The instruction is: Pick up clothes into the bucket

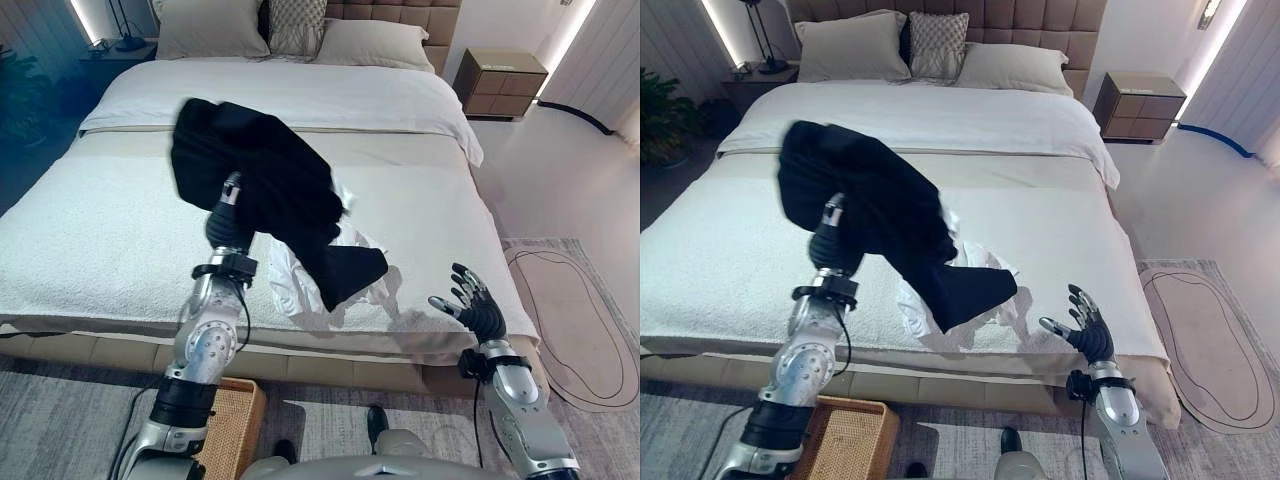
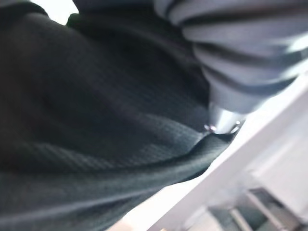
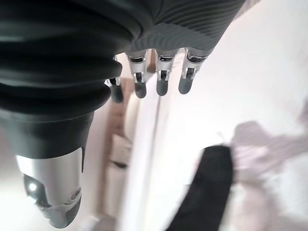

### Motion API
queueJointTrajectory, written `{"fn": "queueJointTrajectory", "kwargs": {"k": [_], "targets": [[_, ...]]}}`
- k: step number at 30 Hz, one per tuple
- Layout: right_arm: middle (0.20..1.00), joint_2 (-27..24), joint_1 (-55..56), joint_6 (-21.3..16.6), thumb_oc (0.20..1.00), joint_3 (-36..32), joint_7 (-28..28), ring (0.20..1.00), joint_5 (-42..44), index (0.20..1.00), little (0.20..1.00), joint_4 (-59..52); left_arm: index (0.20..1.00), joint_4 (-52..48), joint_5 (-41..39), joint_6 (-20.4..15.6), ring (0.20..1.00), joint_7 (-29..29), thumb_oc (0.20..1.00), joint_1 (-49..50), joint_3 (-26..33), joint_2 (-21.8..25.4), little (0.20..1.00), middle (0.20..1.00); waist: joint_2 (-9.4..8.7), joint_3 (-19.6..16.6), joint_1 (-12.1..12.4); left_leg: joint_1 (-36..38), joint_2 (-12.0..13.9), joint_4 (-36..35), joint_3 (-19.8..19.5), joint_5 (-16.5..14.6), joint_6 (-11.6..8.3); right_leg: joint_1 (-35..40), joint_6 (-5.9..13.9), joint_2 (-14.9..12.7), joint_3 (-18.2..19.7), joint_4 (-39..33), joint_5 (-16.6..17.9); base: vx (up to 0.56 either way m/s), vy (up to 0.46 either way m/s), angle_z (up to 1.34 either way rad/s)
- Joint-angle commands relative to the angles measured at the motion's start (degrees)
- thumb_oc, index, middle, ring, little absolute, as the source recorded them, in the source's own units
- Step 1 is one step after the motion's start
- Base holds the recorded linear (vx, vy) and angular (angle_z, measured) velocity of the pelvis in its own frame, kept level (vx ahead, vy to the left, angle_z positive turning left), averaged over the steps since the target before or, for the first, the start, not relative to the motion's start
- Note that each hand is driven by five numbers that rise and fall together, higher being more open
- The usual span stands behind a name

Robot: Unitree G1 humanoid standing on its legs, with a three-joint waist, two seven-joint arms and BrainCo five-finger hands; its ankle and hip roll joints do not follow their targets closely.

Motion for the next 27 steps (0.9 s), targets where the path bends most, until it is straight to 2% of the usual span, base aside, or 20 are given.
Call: {"fn": "queueJointTrajectory", "kwargs": {"k": [1,7,11,12,15,18,21,27], "targets": [[1.000,-2.80,-2.41,-1.22,1.000,1.28,-0.11,1.000,-10.32,1.000,1.000,4.19,0.200,-8.76,3.34,-7.05,0.200,-1.07,0.200,-2.32,5.39,4.95,0.200,0.200,-0.49,-0.49,0.88,-5.05,-0.80,7.61,-2.66,-4.85,-0.42,0.39,1.51,-1.26,-3.65,7.80,-7.02,0.00,0.000,0.00],[1.000,-3.18,-6.77,1.03,1.000,7.28,-1.03,1.000,-18.36,1.000,1.000,27.12,0.200,-12.73,3.54,-11.17,0.200,-1.79,0.200,2.40,13.82,11.73,0.200,0.200,-0.93,1.17,3.68,-6.19,-1.20,8.36,-4.31,-4.71,-0.73,0.44,1.50,-1.59,-4.73,7.67,-6.83,-0.03,0.000,0.11],[1.000,-1.45,-10.13,2.68,1.000,9.69,-0.94,1.000,-18.99,1.000,1.000,46.90,0.200,-13.21,6.14,-13.14,0.200,-1.85,0.200,6.47,20.09,13.72,0.200,0.200,-1.35,3.27,6.28,-7.79,-1.79,9.29,-6.19,-4.47,-0.93,-0.03,1.35,-2.03,-6.21,8.36,-6.87,-0.06,-0.001,0.18],[1.000,-1.39,-10.32,2.55,1.000,9.79,-0.99,1.000,-19.00,1.000,1.000,47.15,0.200,-13.24,6.15,-13.14,0.200,-1.85,0.200,6.51,20.17,13.74,0.200,0.200,-1.38,3.29,6.15,-7.84,-1.81,9.35,-6.26,-4.50,-0.93,-0.03,1.35,-2.05,-6.27,8.40,-6.91,-0.07,-0.008,0.39],[1.000,-1.33,-11.01,3.68,1.000,10.52,-0.52,1.000,-21.35,1.000,1.000,55.23,0.200,-12.52,7.76,-13.83,0.200,-1.74,0.200,9.33,23.26,13.64,0.200,0.200,-1.59,4.58,8.07,-9.05,-2.36,9.77,-7.91,-4.15,-1.05,-0.36,1.13,-2.63,-7.69,8.93,-6.93,-0.04,-0.007,0.31],[1.000,-1.33,-11.27,3.67,1.000,10.17,-0.64,1.000,-21.54,1.000,1.000,57.18,0.200,-12.29,8.29,-13.69,0.200,-2.08,0.200,10.81,24.06,13.26,0.200,0.200,-1.62,5.18,8.70,-9.71,-2.83,9.97,-9.15,-3.95,-1.13,-0.40,1.02,-3.08,-8.85,9.29,-7.04,-0.03,-0.001,0.31],[1.000,-1.49,-11.71,3.62,1.000,8.91,-0.67,1.000,-20.55,1.000,1.000,58.23,0.200,-10.25,11.04,-12.51,0.200,-2.98,0.200,15.84,24.81,13.05,0.200,0.200,-1.59,6.81,10.56,-11.29,-3.55,11.04,-11.08,-3.51,-1.00,-0.92,0.96,-3.95,-10.68,10.08,-6.88,-0.04,0.015,0.32],[1.000,-1.59,-12.92,3.07,1.000,9.47,-0.66,1.000,-19.96,1.000,1.000,56.22,0.200,-6.13,13.15,-10.63,0.200,-3.63,0.200,19.52,25.02,13.53,0.200,0.200,-1.56,7.85,12.15,-12.15,-3.78,11.44,-12.06,-3.23,-0.89,-1.35,1.02,-4.42,-11.75,10.73,-6.77,-0.03,0.008,0.16]]}}
